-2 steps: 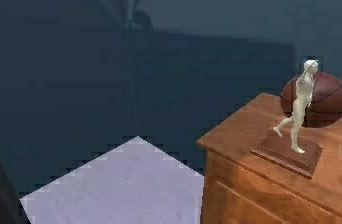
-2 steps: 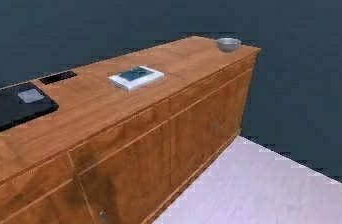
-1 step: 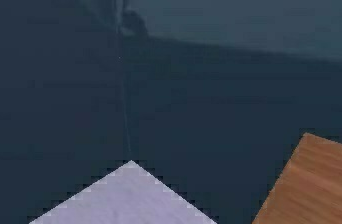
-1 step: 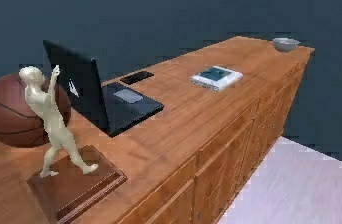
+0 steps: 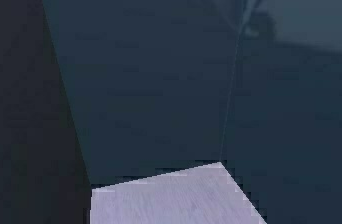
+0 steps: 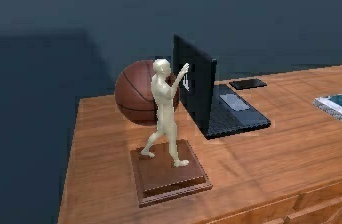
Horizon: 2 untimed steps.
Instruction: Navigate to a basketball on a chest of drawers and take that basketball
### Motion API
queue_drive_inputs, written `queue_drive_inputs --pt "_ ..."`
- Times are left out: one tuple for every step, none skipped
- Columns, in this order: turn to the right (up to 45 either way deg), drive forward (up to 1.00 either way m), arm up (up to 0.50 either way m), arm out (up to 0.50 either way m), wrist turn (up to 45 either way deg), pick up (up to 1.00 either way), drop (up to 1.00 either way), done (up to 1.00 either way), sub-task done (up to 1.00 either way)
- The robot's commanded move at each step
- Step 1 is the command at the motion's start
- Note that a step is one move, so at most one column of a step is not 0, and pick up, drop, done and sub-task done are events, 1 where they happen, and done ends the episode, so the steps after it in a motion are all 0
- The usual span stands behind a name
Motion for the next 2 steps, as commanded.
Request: queue_drive_inputs --pt "0.0 0.0 0.5 0.0 0.0 0.0 0.0 0.0 0.0" --pt "0.0 0.0 0.38 0.0 0.0 0.0 0.0 0.0 0.0"
